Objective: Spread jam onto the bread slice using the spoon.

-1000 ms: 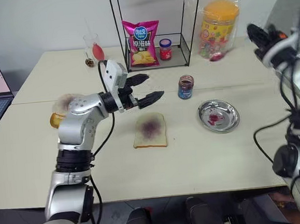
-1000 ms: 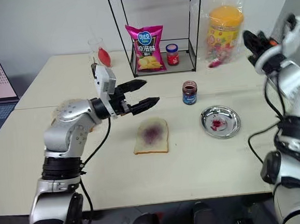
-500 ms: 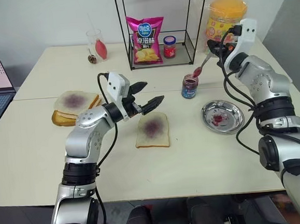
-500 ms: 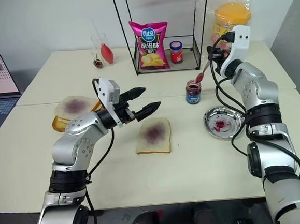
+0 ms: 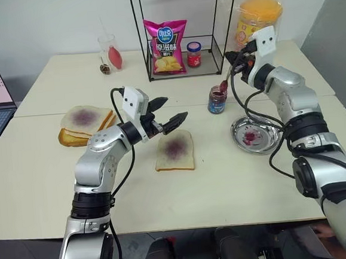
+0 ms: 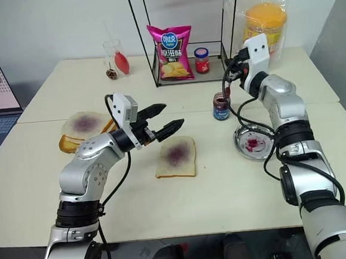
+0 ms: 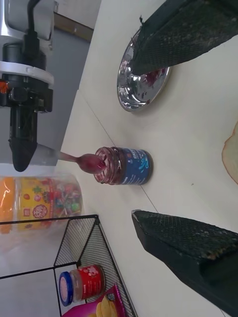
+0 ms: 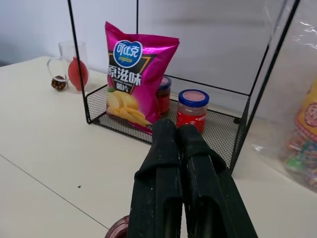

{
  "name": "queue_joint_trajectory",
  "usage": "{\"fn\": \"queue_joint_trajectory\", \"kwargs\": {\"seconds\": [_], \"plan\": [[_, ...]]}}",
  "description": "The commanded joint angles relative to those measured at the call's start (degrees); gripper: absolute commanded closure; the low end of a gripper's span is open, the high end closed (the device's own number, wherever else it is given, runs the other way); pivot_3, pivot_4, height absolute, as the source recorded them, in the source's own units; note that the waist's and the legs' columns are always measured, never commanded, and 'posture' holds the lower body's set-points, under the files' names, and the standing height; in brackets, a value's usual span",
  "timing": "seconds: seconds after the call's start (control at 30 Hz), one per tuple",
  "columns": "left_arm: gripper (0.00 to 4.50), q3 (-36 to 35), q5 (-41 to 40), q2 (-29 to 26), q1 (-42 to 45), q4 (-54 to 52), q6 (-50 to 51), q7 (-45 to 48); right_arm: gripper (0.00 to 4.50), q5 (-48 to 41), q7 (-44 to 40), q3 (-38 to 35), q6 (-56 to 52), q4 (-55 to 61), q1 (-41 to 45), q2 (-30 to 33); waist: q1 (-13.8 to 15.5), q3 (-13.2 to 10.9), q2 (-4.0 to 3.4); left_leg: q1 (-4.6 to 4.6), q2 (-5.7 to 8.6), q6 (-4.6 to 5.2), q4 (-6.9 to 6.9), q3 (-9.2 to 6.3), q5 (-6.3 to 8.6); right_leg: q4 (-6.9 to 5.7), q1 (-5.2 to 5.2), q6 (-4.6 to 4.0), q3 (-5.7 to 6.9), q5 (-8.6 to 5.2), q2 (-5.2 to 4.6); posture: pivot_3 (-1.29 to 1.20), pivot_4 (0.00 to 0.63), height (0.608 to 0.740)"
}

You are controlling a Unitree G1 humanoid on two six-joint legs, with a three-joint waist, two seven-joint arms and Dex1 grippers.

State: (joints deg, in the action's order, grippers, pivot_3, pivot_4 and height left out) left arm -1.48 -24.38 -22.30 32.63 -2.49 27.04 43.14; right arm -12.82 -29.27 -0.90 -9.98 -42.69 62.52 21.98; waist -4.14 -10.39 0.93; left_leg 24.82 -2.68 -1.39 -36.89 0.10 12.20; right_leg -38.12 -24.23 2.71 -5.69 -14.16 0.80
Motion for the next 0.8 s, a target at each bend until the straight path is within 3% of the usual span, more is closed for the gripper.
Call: {"fn": "queue_joint_trajectory", "kwargs": {"seconds": [0.03,0.2,0.6,0.8], "plan": [[0.0,-0.32,-0.53,-0.14,0.78,-2.34,-0.78,-0.08,4.45,0.98,0.01,-1.14,1.7,-0.56,0.01,-0.46,0.0,0.0,0.0,0.0,0.0,0.0,-0.01,0.0,0.0,-0.01,0.0,0.0,0.0,0.0,0.0,0.0,0.15,0.74],[0.0,-0.23,-0.47,-0.24,0.95,-2.42,-0.8,0.01,4.45,0.13,0.33,-2.57,-0.35,-1.52,-0.19,-2.04,0.0,0.0,0.0,0.0,0.01,0.0,-0.02,0.01,0.0,-0.01,0.0,0.0,-0.01,0.0,-0.01,0.0,0.15,0.74],[0.0,-0.32,-0.14,-0.49,1.46,-1.34,-1.52,0.37,4.45,-16.54,12.27,-22.0,-21.67,-2.8,4.46,-5.56,-0.06,0.0,0.0,-0.02,0.0,0.0,-0.01,0.0,0.0,-0.06,0.01,-0.01,0.01,0.0,0.01,0.0,0.15,0.74],[0.0,0.03,0.01,-0.28,1.49,-1.03,-1.78,0.55,4.45,-17.5,15.01,-24.01,-23.93,-1.77,4.54,-5.52,-0.24,0.0,0.0,-0.02,0.0,0.0,0.01,0.01,0.0,-0.04,0.01,-0.01,-0.01,0.0,0.01,0.0,0.15,0.74]]}}
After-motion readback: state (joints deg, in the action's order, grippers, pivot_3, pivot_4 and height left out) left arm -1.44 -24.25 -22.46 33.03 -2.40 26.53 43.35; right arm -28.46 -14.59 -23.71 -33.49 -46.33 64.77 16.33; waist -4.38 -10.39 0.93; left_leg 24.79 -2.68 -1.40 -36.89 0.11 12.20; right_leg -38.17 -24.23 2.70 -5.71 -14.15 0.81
